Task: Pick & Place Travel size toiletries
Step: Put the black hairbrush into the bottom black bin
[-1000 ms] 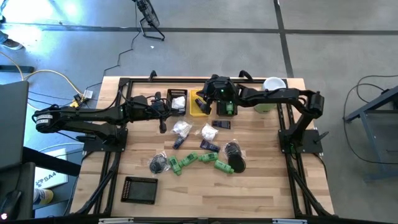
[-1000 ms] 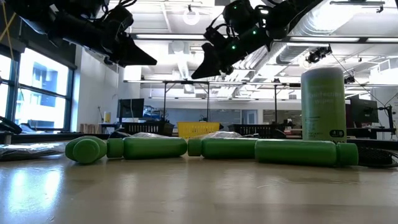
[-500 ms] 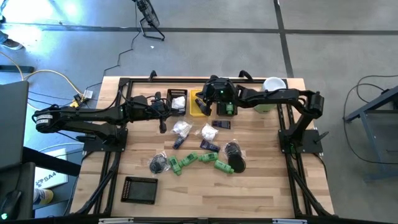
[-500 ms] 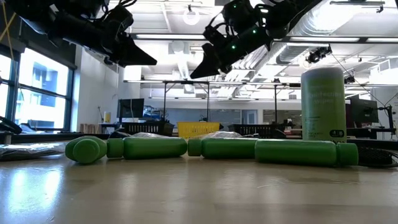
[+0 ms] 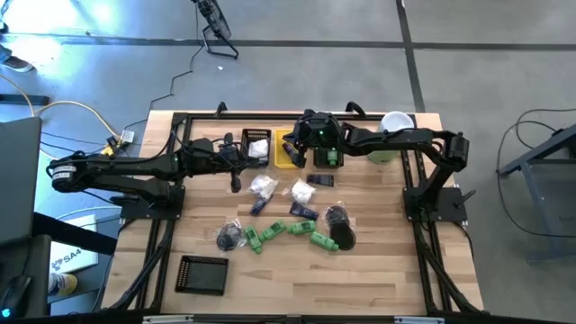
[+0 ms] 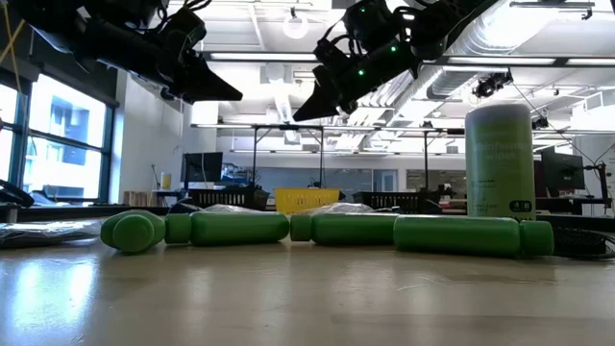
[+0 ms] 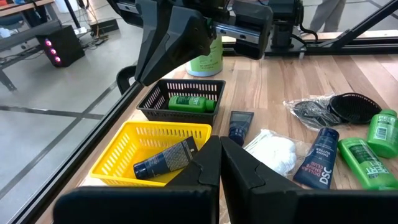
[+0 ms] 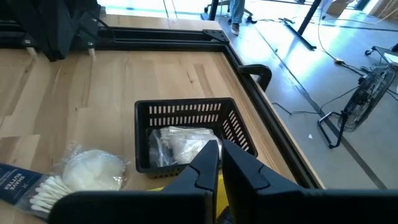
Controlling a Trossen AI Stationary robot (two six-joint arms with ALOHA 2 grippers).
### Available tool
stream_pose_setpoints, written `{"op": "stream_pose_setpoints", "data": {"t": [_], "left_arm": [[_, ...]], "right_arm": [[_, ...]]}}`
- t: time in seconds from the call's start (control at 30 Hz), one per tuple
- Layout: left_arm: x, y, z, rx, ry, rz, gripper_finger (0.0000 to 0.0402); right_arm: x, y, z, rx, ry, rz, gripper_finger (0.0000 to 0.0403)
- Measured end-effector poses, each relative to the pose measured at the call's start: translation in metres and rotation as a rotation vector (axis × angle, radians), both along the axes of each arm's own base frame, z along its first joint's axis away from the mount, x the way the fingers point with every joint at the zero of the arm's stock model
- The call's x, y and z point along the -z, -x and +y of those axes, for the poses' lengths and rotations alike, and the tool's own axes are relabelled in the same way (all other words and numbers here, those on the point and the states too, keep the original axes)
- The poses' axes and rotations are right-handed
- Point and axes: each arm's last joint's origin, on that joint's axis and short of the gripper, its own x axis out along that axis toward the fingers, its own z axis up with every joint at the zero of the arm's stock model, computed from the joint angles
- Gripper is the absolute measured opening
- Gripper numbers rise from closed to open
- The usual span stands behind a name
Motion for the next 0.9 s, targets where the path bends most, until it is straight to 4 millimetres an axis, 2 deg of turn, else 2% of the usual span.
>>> {"op": "stream_pose_setpoints", "data": {"t": [0.63,0.9], "left_arm": [[0.0,0.0,0.0,0.0,0.0,0.0,0.0001],[0.0,0.0,0.0,0.0,0.0,0.0,0.0001]], "right_arm": [[0.004,0.001,0.005,-0.013,-0.012,0.058,0.0013],[-0.015,0.013,0.012,-0.022,-0.013,0.06,0.0012]]}}
